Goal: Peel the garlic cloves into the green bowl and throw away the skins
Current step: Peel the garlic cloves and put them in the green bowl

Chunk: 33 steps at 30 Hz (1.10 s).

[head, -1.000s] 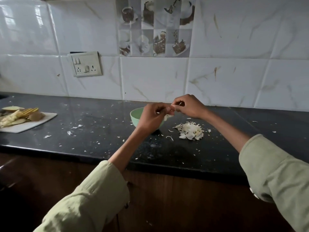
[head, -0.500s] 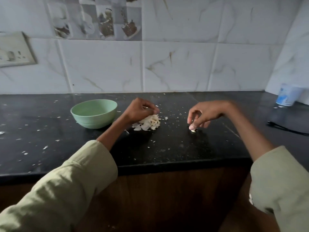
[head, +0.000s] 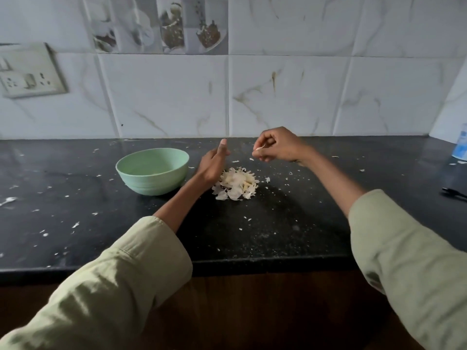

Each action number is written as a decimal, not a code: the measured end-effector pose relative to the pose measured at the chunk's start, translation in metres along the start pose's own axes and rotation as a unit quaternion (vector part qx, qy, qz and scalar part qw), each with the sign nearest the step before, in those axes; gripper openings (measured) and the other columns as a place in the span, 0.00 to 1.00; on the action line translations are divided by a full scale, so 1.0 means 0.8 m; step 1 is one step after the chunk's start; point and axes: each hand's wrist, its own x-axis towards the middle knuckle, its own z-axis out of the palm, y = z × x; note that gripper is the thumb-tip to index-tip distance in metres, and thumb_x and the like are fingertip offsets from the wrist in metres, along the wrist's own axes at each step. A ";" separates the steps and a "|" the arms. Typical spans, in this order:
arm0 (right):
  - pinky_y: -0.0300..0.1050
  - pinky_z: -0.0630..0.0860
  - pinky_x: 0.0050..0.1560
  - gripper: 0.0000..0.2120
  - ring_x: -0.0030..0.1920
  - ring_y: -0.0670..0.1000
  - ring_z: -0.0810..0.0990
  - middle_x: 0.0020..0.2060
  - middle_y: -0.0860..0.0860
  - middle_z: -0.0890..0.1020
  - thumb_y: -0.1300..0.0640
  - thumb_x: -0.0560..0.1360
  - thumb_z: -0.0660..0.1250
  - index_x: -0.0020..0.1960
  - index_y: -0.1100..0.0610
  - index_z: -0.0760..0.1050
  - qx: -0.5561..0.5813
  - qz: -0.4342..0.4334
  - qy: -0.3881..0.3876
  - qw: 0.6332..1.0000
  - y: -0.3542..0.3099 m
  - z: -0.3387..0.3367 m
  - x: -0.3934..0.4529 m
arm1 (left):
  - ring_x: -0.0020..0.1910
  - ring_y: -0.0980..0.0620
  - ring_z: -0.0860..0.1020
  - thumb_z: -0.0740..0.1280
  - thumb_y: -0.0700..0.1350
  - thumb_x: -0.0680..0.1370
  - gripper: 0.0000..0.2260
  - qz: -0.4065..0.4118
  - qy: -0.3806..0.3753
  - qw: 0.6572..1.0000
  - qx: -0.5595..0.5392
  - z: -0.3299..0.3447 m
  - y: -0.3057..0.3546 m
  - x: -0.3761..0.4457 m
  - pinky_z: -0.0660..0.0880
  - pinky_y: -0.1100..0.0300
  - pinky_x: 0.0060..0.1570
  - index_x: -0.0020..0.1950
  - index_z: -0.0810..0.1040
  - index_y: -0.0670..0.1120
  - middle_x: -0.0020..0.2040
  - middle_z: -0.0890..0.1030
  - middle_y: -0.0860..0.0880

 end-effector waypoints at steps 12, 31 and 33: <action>0.39 0.83 0.40 0.15 0.39 0.49 0.86 0.45 0.58 0.86 0.63 0.76 0.74 0.59 0.68 0.75 0.109 0.031 -0.095 0.989 0.007 0.050 0.011 | 0.52 0.48 0.87 0.50 0.62 0.87 0.33 0.015 -0.028 0.994 -0.108 0.005 0.000 0.005 0.80 0.52 0.59 0.59 0.85 0.39 0.50 0.88 0.43; 0.39 0.81 0.38 0.03 0.36 0.43 0.86 0.40 0.54 0.86 0.64 0.79 0.71 0.52 0.65 0.79 -0.062 0.026 -0.076 0.995 0.027 0.030 0.009 | 0.51 0.48 0.87 0.61 0.50 0.87 0.19 0.017 -0.038 0.992 -0.116 0.008 0.001 -0.002 0.80 0.60 0.54 0.56 0.86 0.38 0.49 0.88 0.44; 0.43 0.82 0.40 0.02 0.36 0.45 0.85 0.41 0.54 0.86 0.63 0.78 0.73 0.49 0.62 0.81 -0.111 0.005 -0.076 0.991 0.028 0.029 0.009 | 0.52 0.48 0.87 0.63 0.49 0.86 0.17 0.017 -0.039 0.992 -0.119 0.008 0.000 0.000 0.80 0.59 0.56 0.55 0.86 0.38 0.49 0.88 0.44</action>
